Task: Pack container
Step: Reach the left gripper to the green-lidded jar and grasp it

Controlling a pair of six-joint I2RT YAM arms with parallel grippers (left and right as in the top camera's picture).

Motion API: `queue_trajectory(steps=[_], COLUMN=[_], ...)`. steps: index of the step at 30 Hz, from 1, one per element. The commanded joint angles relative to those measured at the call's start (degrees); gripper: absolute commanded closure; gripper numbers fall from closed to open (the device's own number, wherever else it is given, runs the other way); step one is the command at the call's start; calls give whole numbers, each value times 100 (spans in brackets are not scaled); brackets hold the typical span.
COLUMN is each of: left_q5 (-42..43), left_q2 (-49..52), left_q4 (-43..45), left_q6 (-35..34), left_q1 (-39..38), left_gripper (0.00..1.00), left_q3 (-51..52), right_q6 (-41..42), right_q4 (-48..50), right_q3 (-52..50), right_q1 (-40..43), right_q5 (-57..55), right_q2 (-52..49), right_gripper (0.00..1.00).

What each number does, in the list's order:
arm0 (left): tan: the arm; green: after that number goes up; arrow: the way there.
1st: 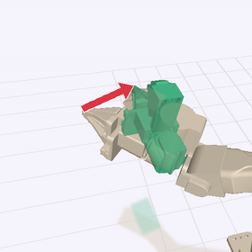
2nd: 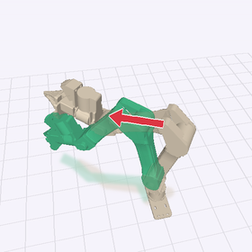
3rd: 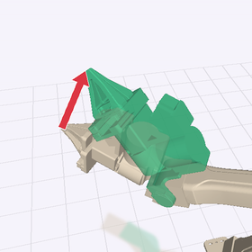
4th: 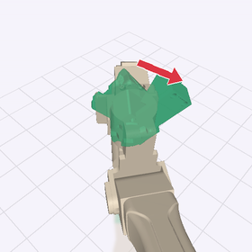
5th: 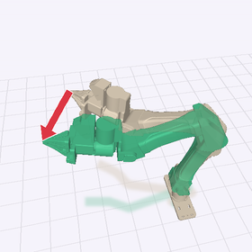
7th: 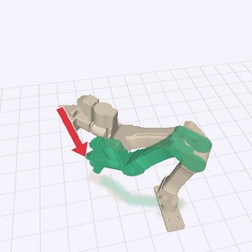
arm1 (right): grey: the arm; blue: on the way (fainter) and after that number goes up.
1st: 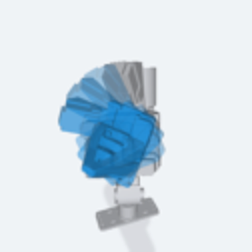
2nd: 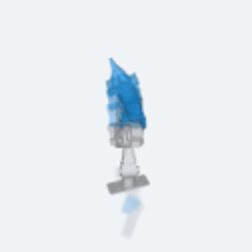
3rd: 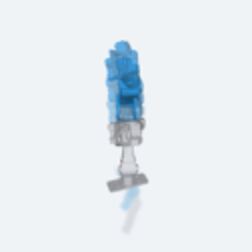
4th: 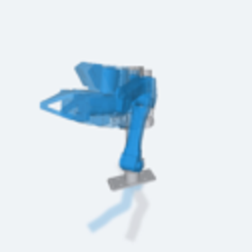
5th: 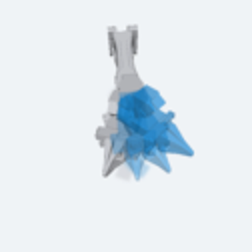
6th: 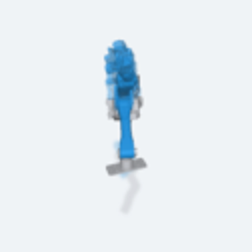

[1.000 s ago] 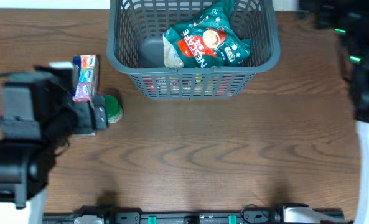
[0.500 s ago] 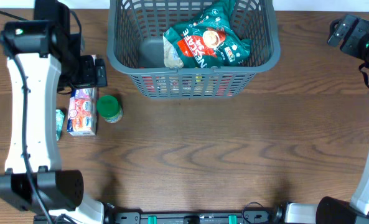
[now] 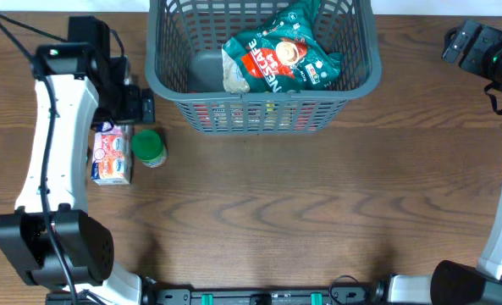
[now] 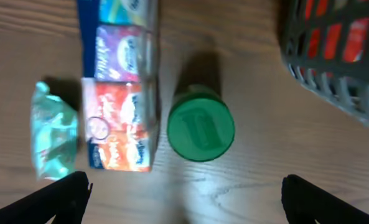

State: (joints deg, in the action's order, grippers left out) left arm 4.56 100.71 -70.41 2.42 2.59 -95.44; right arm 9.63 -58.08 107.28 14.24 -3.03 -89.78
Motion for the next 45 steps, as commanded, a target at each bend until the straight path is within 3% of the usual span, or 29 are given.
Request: queue_trajectory(steps=[1,16,44,45], left_q5=[85,101,101,101], left_q2=[-39,55,1279,1272], left_q4=[203,1486,1971,1950], left_q6=[216,450,529,529], left_q1=[22,7,-391,-391], left_gripper=[1,2,0,5], left_q3=[424,1989,2022,2020], right_q6=[-52,-48,-164,-175], right_q4=[-9,-55,-306,-313], right_q3=[17,17,17,17], right_q1=[46,35,37,37], right_q5=[-2,7,0,-4], right_q2=[-59,-59,-57,-57], right_gripper=[1,1,1,1])
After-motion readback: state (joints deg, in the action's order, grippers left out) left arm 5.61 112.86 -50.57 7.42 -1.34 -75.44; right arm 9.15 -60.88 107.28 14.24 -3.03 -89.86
